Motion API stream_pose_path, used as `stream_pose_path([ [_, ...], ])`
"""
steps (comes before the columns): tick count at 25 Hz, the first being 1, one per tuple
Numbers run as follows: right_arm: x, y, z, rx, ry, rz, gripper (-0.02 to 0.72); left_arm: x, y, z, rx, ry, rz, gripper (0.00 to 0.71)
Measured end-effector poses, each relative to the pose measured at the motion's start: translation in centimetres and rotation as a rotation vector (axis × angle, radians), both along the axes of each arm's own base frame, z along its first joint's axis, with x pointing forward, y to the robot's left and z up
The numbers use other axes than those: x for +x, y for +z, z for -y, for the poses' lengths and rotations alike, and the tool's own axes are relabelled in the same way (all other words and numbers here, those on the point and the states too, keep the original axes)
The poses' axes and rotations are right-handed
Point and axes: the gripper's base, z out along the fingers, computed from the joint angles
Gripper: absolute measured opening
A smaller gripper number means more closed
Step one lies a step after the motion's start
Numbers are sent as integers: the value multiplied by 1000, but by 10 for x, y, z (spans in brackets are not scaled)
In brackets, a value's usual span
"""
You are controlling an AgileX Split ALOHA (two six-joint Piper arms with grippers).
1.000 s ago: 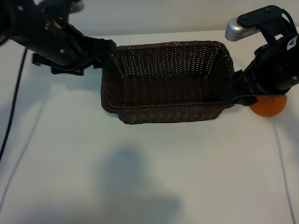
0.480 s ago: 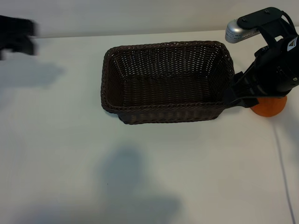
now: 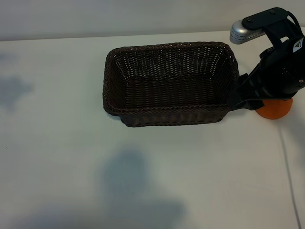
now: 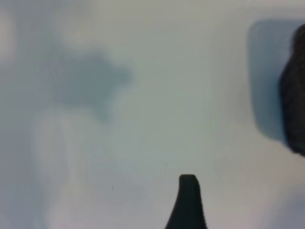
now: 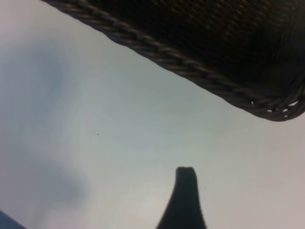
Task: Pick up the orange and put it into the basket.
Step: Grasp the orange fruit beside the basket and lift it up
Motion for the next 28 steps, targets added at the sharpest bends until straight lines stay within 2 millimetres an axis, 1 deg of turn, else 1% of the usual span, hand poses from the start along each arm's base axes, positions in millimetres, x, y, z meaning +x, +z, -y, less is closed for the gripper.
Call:
stream_pose_path([
  [2,0,0,0,0,0,0,585,-37,13,5,19,-1,95,596],
  [3,0,0,0,0,0,0,585,-54,15,7,31,1,128,596],
  [4,0,0,0,0,0,0,585,-78,17,10,50,6,179,596],
  [5,0,0,0,-1,0,0,585,-96,17,12,68,12,215,596],
  [6,0,0,0,-1,0,0,585,-112,13,13,86,18,239,596],
  [9,0,0,0,-1,0,0,585,-149,-9,16,111,37,268,596],
  [13,0,0,0,-1,0,0,585,-183,-43,20,113,54,343,595],
  [16,0,0,0,-1,0,0,585,-200,-65,23,106,41,371,595],
  [20,0,0,0,0,-1,3,585,-214,-90,25,82,39,355,594],
  [23,0,0,0,0,-1,4,585,-214,-107,23,89,48,336,594],
  [25,0,0,0,0,-1,4,585,-209,-120,22,90,54,289,594],
  [28,1,0,0,6,-14,8,585,-205,-134,22,85,54,248,594],
])
